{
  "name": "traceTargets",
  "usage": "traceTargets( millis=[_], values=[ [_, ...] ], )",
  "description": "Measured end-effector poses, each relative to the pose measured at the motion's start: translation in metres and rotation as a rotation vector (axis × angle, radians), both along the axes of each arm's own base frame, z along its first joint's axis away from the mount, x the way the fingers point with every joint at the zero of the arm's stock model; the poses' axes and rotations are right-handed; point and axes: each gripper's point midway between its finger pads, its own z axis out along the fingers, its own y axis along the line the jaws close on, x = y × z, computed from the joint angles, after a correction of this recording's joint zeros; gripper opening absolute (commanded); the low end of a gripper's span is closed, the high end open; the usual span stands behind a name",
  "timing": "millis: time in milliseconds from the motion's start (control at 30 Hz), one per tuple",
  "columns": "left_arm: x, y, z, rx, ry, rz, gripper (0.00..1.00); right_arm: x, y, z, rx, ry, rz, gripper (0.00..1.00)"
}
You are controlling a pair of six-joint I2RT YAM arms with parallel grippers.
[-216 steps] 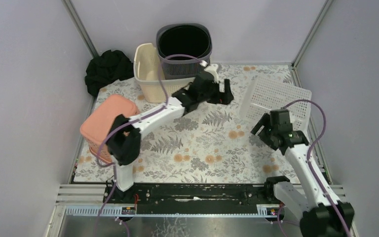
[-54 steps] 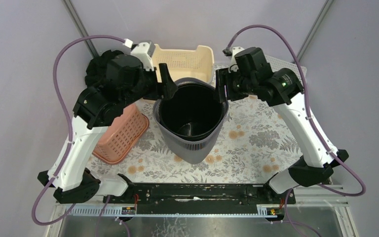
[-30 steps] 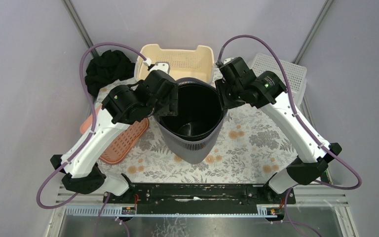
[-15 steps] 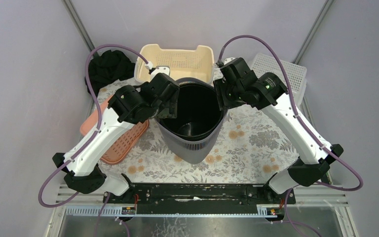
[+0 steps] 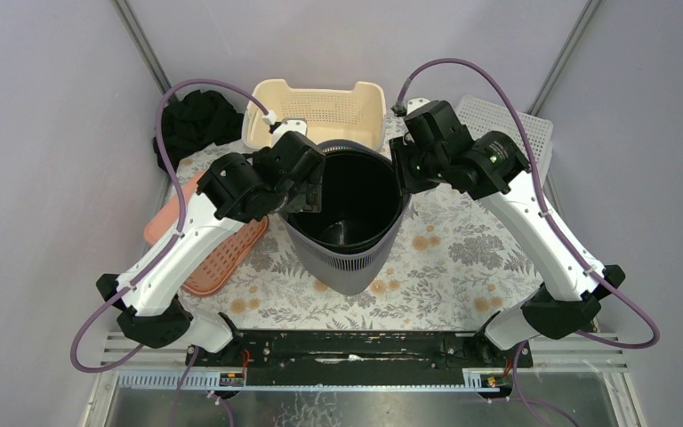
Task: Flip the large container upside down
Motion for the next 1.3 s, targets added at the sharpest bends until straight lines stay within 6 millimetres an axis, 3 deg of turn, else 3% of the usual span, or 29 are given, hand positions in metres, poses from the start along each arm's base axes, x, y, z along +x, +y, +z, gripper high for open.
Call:
traceTargets(
  millis=[433,933,1200,1300],
  values=[
    [0.006,-0.003,-0.018,0.055,0.031,0.009,0.79,0.007,0.003,-0.024,-0.055,0.043,-0.009,0.38],
    [0.010,0.002,-0.038,0.119,0.062,0.025,0.63,0.012,0.004,-0.036,-0.076,0.047,-0.018,0.32],
    [0.018,0.014,-0.050,0.168,0.065,0.049,0.30,0.018,0.007,-0.042,-0.085,0.042,-0.026,0.25],
    [0.021,0.019,-0.051,0.167,0.062,0.066,0.24,0.021,0.007,-0.045,-0.095,0.040,-0.026,0.09]
  ],
)
